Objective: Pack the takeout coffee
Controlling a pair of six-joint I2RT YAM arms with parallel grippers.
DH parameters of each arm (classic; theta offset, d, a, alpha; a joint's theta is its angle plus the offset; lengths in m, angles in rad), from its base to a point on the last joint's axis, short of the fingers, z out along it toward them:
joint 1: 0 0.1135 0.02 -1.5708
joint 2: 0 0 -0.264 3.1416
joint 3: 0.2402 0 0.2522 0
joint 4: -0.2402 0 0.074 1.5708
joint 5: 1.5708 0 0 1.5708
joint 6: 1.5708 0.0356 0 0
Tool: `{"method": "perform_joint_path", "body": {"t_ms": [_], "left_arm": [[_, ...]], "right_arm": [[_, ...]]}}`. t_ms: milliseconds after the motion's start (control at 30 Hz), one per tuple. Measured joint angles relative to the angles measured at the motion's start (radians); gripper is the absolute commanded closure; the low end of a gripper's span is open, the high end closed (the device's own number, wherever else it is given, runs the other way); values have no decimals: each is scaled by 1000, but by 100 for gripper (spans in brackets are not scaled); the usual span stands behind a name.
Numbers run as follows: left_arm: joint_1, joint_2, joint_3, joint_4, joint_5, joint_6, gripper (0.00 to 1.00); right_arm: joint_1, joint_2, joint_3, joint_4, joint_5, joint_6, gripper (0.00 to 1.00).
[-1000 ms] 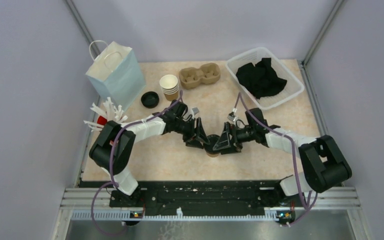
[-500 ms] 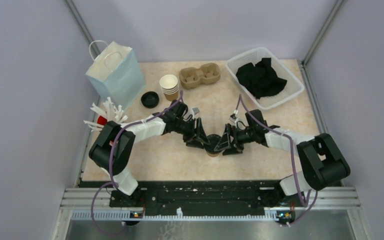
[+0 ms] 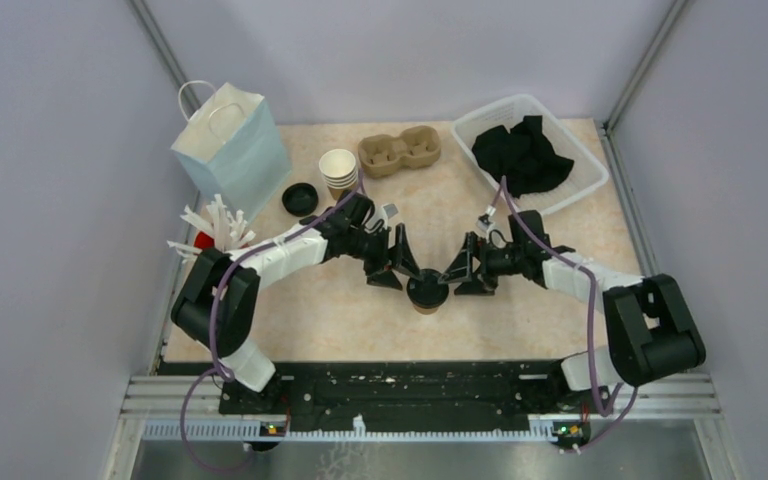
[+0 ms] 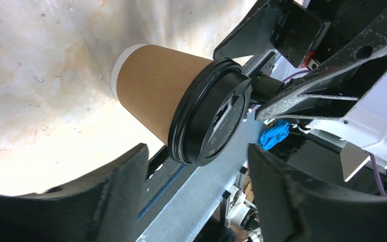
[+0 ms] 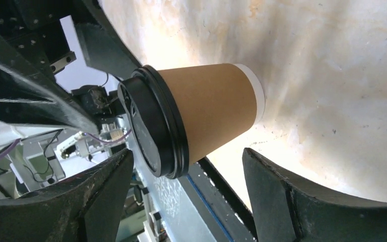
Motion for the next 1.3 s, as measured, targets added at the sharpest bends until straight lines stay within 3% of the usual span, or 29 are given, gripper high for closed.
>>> {"method": "perform_joint_path", "body": {"t_ms": [233,400,600,767,833,1100,1300], "left_arm": [[6,19,-29,16,-11,17,46],[11,28,-71,69,35,14,48],[11,28,-54,45,33,23,37],[11,28,5,-39,6,49,15],[11,25,41,-72,-8,60,12],[10,-23,35,-72,6,50,5],[-10,-6,-7,-42,14,-2,12]], "right_arm": [[-4,123,-2,85,-43,14,34],[-16,142,-23,153,-87,41,31],[-22,82,-21,107,-75,42,23],[-23,34,29,-8,-50,6,17],[-23,24,81,-108,-8,-42,15],[-12,-70,223,-388,159,-189,15],[-7,-166,222,-489,252,-185,17]]}}
